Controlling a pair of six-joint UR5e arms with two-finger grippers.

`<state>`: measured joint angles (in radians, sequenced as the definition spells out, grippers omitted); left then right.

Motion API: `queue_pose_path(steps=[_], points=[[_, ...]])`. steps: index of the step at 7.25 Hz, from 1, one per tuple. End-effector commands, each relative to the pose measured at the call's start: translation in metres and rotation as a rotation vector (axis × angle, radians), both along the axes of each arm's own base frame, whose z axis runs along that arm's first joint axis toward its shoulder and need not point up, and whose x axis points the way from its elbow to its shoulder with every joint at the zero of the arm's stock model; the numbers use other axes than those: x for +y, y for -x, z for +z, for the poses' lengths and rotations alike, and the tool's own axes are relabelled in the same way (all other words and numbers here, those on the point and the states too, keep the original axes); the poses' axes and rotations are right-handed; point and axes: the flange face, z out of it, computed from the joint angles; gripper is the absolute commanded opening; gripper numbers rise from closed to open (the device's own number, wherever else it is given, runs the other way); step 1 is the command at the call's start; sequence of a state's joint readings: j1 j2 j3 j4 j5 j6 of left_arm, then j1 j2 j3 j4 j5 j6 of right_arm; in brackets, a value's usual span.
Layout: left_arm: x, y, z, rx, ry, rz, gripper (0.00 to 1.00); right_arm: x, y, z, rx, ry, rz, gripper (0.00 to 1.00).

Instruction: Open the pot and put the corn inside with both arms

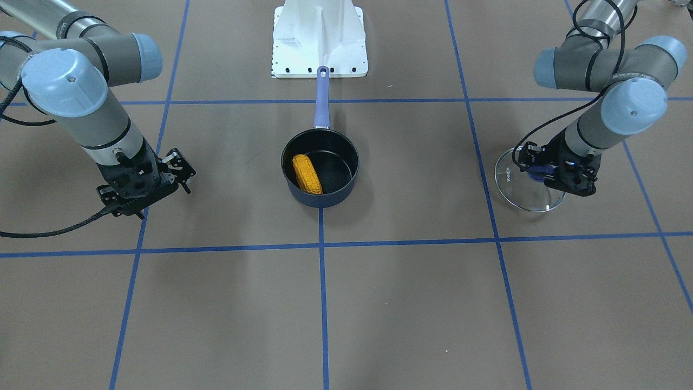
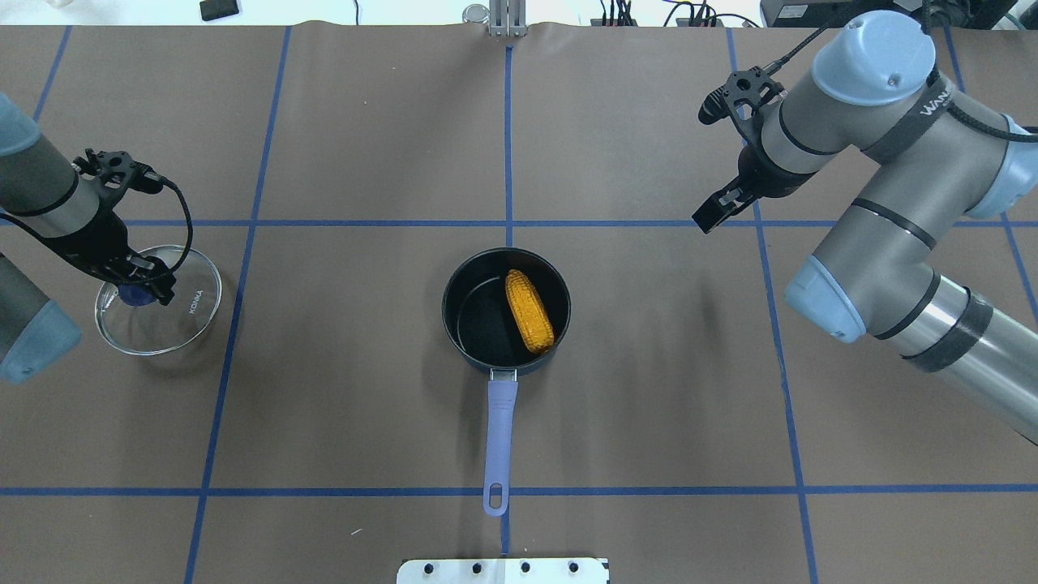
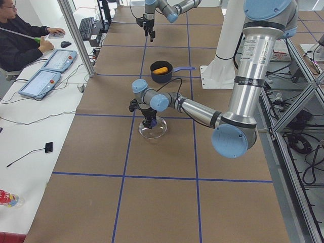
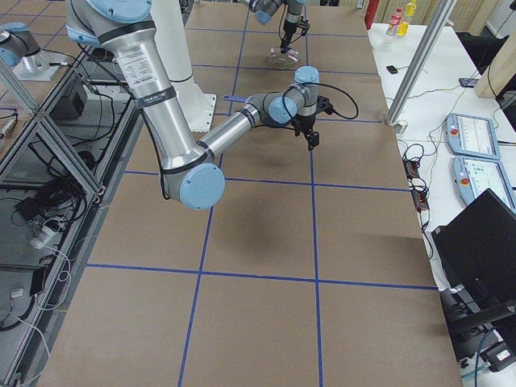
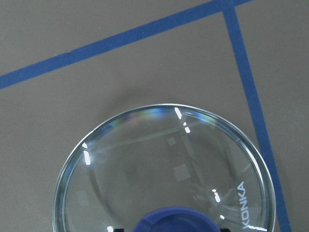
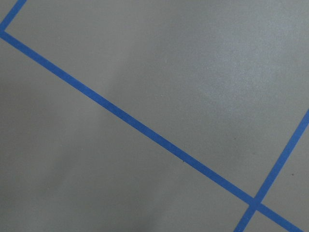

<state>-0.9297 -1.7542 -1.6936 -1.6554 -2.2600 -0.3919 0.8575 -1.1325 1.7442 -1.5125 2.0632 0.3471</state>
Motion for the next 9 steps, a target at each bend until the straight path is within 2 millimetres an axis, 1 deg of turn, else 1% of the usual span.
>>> queue_pose_path(steps=[1, 2, 4, 5, 6, 7, 8, 9], points=[[0.001, -0.003, -0.002, 0.030, 0.015, 0.014, 0.94, 0.000, 0.000, 0.000, 0.000, 0.000, 0.001, 1.00], [0.001, -0.002, -0.004, 0.032, 0.013, 0.015, 0.98, 0.000, 0.000, 0.000, 0.000, 0.000, 0.001, 1.00], [0.002, -0.001, -0.009, 0.038, 0.007, 0.011, 0.98, -0.002, -0.003, -0.001, 0.000, -0.001, 0.008, 1.00], [-0.002, 0.006, -0.020, 0.054, -0.022, 0.003, 0.98, -0.009, -0.015, -0.001, -0.004, 0.005, 0.027, 1.00], [-0.014, 0.030, -0.029, 0.063, -0.050, -0.042, 0.99, -0.015, -0.027, 0.000, -0.003, 0.010, 0.053, 1.00], [-0.027, 0.062, -0.039, 0.070, -0.070, -0.103, 0.99, -0.021, -0.048, 0.006, 0.000, 0.018, 0.088, 1.00], [-0.038, 0.098, -0.039, 0.071, -0.114, -0.127, 0.99, -0.032, -0.079, 0.006, -0.011, 0.023, 0.131, 1.00], [-0.049, 0.133, -0.029, 0.058, -0.167, -0.123, 0.99, -0.039, -0.105, 0.012, -0.024, 0.045, 0.158, 1.00]])
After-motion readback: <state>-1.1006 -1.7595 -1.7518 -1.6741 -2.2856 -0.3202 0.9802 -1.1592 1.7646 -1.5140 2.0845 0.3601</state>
